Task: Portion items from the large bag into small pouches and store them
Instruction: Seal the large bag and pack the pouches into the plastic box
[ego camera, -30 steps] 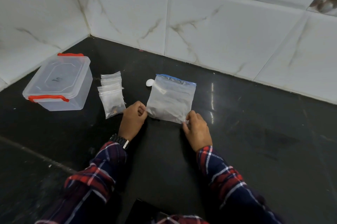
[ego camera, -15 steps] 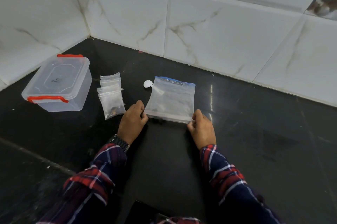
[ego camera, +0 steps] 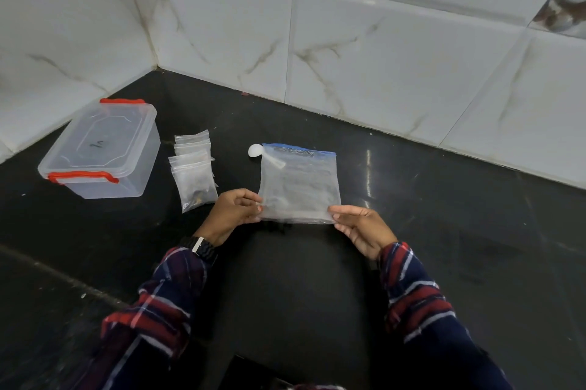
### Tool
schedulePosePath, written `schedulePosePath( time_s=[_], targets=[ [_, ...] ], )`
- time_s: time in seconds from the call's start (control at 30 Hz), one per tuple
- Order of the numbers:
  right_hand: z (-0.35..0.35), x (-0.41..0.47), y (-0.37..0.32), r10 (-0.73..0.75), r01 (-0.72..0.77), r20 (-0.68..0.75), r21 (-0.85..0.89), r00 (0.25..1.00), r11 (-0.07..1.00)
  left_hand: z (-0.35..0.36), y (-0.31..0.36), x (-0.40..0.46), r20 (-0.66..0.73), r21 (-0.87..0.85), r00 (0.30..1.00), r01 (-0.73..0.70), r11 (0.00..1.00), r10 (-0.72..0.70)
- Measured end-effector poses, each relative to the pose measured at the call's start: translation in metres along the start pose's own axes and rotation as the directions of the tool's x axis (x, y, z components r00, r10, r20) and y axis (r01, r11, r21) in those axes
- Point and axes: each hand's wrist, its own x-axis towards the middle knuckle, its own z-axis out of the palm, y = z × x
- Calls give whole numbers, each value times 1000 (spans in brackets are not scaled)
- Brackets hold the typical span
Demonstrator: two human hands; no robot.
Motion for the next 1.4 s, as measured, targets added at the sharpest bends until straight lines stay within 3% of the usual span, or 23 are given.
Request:
schedulePosePath(
  time_s=[0.17,0.4,0.57,0.7,0.9,1.2,1.3,1.4],
  targets=[
    [-6,1,-6,34,-27,84,-84,996,996,0,-2,1,77,-65,996,57,996,-51],
    [1,7,1,-147,142,-11,-212,989,967,1,0,0,49,-38,998,36,999,-34],
    [-3,10,-1,-57,69,78,-151,995,986,-1,2,0,65,-28,997,41,999,-39],
    [0,13,-4,-76,105,125,-243,989,964,3,4,-1,83,7,996,43,999,-44],
    [-2,13,-14,-169,186,96,-215,981,959,0,11,-2,-24,-148,1000,-9,989,6],
    [6,12,-23,-220,241,123,-192,968,951,3,25,-5,177,-81,984,29,996,-14],
    [6,12,-25,-310,312,40,-177,950,933,3,27,-5,107,-164,992,-42,986,60],
    [10,10,-32,-291,296,53,-114,955,948,3,28,-4,26,-268,993,-104,958,115]
  ],
)
